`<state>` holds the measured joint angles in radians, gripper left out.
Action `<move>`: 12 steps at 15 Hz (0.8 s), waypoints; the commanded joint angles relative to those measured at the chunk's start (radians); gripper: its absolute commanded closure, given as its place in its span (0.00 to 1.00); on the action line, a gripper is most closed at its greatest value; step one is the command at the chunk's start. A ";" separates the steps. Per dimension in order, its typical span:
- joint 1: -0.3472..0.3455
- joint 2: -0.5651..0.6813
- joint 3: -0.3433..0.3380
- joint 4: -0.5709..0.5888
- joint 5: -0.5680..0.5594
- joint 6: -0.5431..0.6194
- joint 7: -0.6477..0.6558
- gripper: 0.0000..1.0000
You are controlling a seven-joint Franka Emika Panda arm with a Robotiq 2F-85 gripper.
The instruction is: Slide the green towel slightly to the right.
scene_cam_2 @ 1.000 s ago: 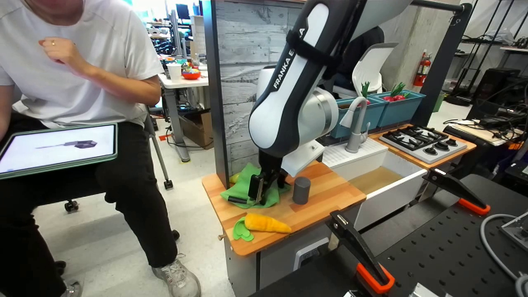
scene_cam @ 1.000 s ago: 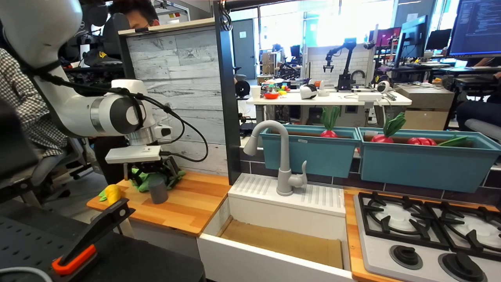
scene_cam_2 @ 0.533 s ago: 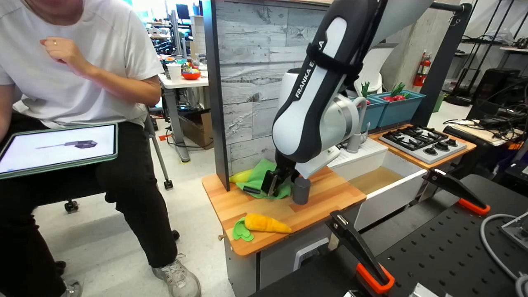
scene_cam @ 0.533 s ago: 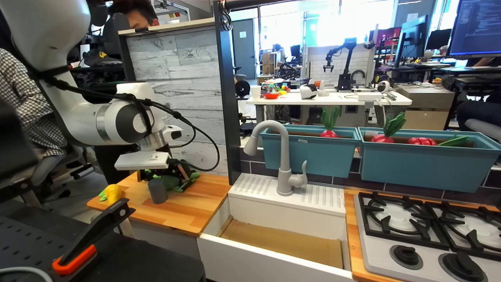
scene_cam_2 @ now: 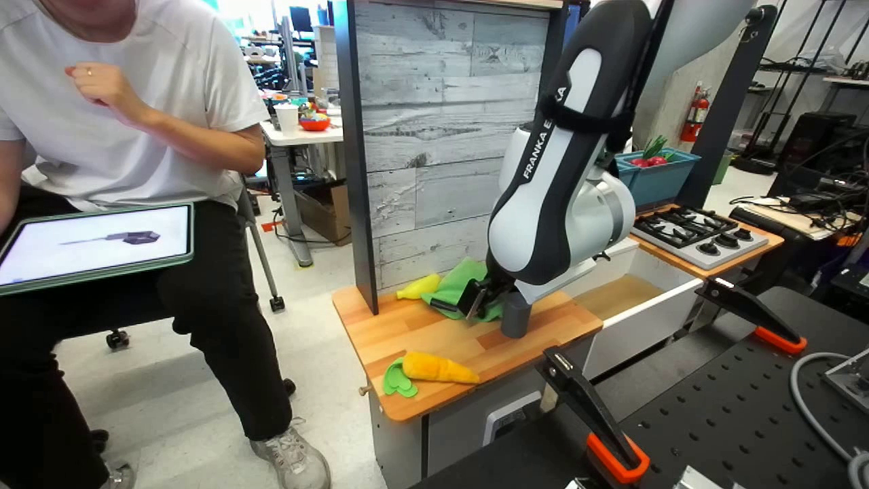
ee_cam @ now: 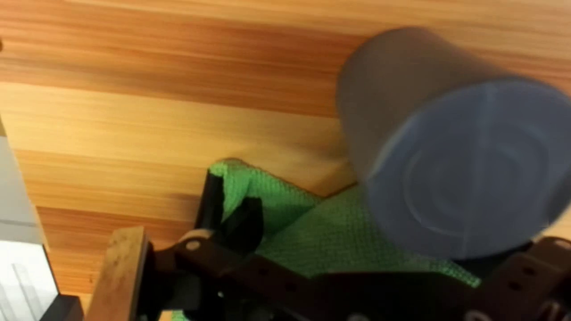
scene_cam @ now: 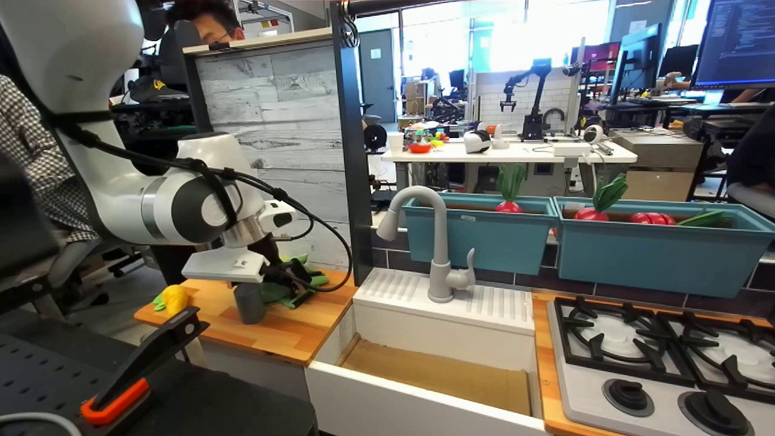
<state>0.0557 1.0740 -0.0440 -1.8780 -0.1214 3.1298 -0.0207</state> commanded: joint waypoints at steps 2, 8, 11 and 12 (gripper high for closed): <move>0.011 -0.039 -0.037 -0.070 0.048 0.065 0.023 0.00; 0.010 -0.077 -0.069 -0.108 0.095 0.109 0.040 0.00; 0.010 -0.083 -0.076 -0.113 0.098 0.105 0.042 0.00; 0.014 -0.087 -0.079 -0.115 0.099 0.102 0.043 0.00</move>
<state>0.0566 1.0229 -0.1119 -1.9490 -0.0422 3.2119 0.0157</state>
